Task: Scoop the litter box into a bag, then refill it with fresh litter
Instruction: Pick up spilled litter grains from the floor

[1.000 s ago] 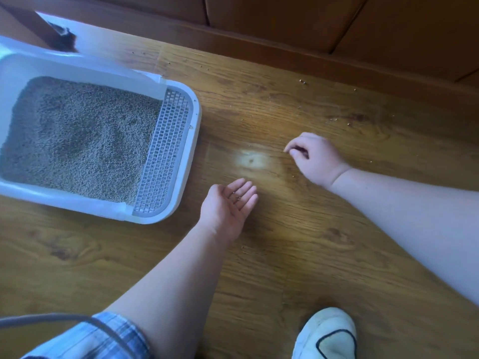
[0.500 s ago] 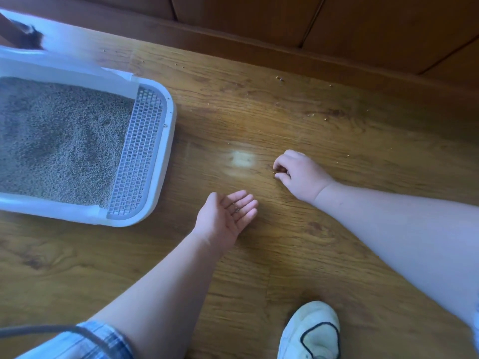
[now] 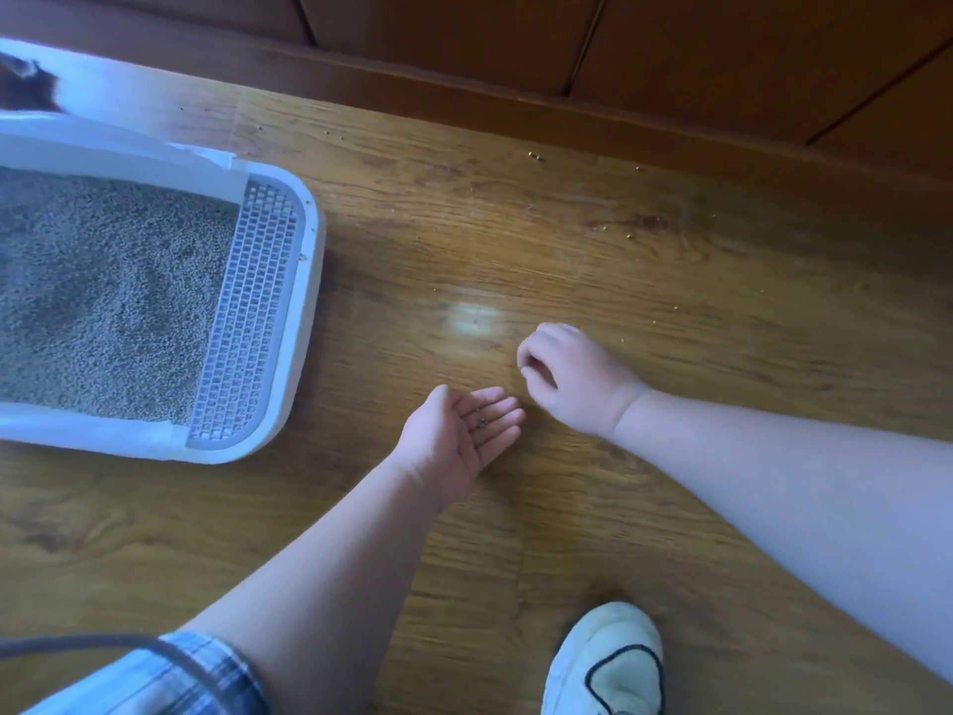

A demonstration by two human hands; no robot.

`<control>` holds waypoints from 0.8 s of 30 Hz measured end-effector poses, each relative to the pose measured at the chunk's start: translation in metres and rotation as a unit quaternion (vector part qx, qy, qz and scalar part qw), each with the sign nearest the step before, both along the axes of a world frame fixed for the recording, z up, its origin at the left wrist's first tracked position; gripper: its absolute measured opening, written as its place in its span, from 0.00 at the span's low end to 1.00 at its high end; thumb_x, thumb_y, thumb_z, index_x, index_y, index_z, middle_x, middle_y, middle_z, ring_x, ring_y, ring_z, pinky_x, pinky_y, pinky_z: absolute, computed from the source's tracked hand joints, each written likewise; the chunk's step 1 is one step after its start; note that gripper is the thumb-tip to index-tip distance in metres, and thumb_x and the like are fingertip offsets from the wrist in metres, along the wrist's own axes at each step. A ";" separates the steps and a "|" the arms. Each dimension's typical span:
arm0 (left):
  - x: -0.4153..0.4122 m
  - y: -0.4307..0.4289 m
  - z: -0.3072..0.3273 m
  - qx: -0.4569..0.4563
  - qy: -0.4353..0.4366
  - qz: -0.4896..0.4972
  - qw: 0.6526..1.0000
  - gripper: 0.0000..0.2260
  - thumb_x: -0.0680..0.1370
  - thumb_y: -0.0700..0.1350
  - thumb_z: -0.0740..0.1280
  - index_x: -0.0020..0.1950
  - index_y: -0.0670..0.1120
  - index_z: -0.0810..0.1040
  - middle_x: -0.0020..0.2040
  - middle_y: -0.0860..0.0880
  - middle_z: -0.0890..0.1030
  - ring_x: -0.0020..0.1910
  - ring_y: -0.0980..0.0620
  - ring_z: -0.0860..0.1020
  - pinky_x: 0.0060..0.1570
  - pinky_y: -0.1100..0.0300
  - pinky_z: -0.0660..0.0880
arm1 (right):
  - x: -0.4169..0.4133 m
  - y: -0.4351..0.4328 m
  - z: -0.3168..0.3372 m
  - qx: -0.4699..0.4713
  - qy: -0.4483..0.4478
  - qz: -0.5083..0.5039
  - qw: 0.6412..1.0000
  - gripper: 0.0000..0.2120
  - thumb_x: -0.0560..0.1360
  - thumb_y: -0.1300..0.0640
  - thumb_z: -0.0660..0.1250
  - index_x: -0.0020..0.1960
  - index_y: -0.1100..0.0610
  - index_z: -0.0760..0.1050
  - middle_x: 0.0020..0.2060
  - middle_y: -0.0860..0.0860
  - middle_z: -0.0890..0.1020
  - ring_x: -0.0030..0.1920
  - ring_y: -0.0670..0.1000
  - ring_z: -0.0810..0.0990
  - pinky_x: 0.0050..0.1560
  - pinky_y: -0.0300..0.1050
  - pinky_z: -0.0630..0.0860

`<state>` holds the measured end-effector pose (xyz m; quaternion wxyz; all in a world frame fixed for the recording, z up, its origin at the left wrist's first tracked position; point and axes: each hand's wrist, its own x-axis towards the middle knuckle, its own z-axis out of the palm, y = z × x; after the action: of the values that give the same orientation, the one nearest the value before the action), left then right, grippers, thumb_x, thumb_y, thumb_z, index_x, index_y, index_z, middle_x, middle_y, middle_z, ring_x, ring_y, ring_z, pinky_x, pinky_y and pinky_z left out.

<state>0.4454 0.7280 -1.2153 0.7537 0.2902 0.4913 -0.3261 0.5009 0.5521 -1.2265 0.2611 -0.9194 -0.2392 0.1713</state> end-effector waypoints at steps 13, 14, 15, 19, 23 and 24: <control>-0.005 -0.048 -0.004 -0.007 0.001 -0.035 0.999 0.18 0.77 0.41 0.54 0.59 0.34 0.78 0.53 0.36 0.84 0.50 0.40 0.84 0.49 0.49 0.80 | -0.005 -0.066 0.005 -0.040 0.053 -0.241 0.968 0.05 0.78 0.61 0.64 0.52 0.53 0.77 0.46 0.45 0.74 0.43 0.46 0.72 0.49 0.44 0.71; -0.005 -0.046 -0.004 -0.011 -0.001 -0.031 0.999 0.18 0.77 0.41 0.54 0.59 0.34 0.77 0.54 0.36 0.83 0.51 0.40 0.84 0.51 0.49 0.80 | -0.001 -0.064 0.005 -0.043 0.054 -0.235 0.970 0.05 0.79 0.60 0.64 0.52 0.53 0.77 0.46 0.45 0.74 0.43 0.46 0.72 0.48 0.43 0.70; -0.005 -0.045 -0.005 -0.013 -0.003 -0.026 1.000 0.19 0.77 0.41 0.54 0.60 0.34 0.77 0.54 0.36 0.83 0.51 0.40 0.84 0.53 0.49 0.79 | 0.002 -0.059 0.005 -0.046 0.052 -0.226 0.972 0.05 0.79 0.60 0.64 0.52 0.54 0.77 0.47 0.44 0.73 0.44 0.46 0.72 0.48 0.42 0.69; -0.002 -0.041 -0.003 -0.017 -0.011 -0.014 1.000 0.20 0.79 0.41 0.52 0.61 0.33 0.76 0.54 0.36 0.83 0.53 0.39 0.84 0.55 0.48 0.79 | 0.012 -0.037 -0.002 -0.050 0.061 -0.207 0.975 0.06 0.80 0.59 0.62 0.54 0.54 0.77 0.48 0.44 0.74 0.47 0.49 0.75 0.48 0.44 0.70; 0.001 -0.034 0.002 -0.009 -0.012 -0.008 1.000 0.20 0.79 0.42 0.51 0.60 0.33 0.77 0.54 0.36 0.83 0.52 0.39 0.84 0.55 0.48 0.79 | 0.017 -0.025 -0.009 -0.054 0.072 -0.214 0.973 0.04 0.80 0.57 0.62 0.53 0.53 0.75 0.49 0.45 0.73 0.47 0.51 0.76 0.50 0.48 0.74; 0.001 -0.032 0.003 -0.010 -0.012 -0.004 1.000 0.20 0.80 0.42 0.51 0.60 0.33 0.77 0.54 0.36 0.83 0.52 0.39 0.84 0.55 0.48 0.79 | 0.017 -0.024 -0.010 -0.057 0.071 -0.217 0.972 0.04 0.80 0.57 0.62 0.53 0.53 0.75 0.49 0.44 0.73 0.47 0.51 0.76 0.50 0.48 0.74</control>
<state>0.4467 0.6955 -1.2125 0.7611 0.2890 0.4776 -0.3303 0.5182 0.5276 -1.2370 0.2551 -0.9482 -0.0050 0.1890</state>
